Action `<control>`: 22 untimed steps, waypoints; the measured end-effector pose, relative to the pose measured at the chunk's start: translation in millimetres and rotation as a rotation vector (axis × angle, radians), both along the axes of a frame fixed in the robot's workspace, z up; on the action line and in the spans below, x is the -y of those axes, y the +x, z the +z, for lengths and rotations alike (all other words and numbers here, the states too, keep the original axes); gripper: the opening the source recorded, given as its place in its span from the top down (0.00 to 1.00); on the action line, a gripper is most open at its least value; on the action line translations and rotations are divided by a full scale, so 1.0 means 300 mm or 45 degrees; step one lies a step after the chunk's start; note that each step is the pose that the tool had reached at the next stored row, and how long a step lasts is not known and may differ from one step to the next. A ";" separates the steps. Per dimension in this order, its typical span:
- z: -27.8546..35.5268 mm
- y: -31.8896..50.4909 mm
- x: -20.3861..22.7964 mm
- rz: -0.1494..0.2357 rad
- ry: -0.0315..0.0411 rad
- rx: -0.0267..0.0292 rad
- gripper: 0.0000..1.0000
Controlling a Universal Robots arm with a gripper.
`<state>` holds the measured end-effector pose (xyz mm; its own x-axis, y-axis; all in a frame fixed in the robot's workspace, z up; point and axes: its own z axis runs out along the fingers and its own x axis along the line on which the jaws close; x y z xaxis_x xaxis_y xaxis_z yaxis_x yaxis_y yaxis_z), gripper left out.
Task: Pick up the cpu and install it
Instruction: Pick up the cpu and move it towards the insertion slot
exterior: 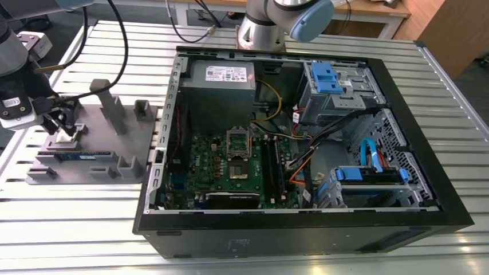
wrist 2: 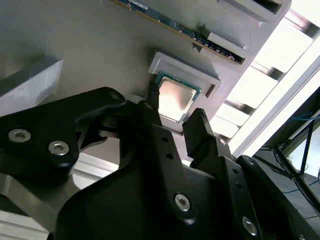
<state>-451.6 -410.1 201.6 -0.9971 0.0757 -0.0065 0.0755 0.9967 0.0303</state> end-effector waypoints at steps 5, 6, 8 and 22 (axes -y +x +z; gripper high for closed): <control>0.000 0.000 0.000 0.000 -0.0028 -0.0002 0.41; 0.000 0.000 0.000 0.000 -0.0028 -0.0001 0.41; 0.000 0.000 0.000 0.000 -0.0029 -0.0001 0.41; -0.014 0.000 0.000 0.000 -0.0030 0.0036 0.41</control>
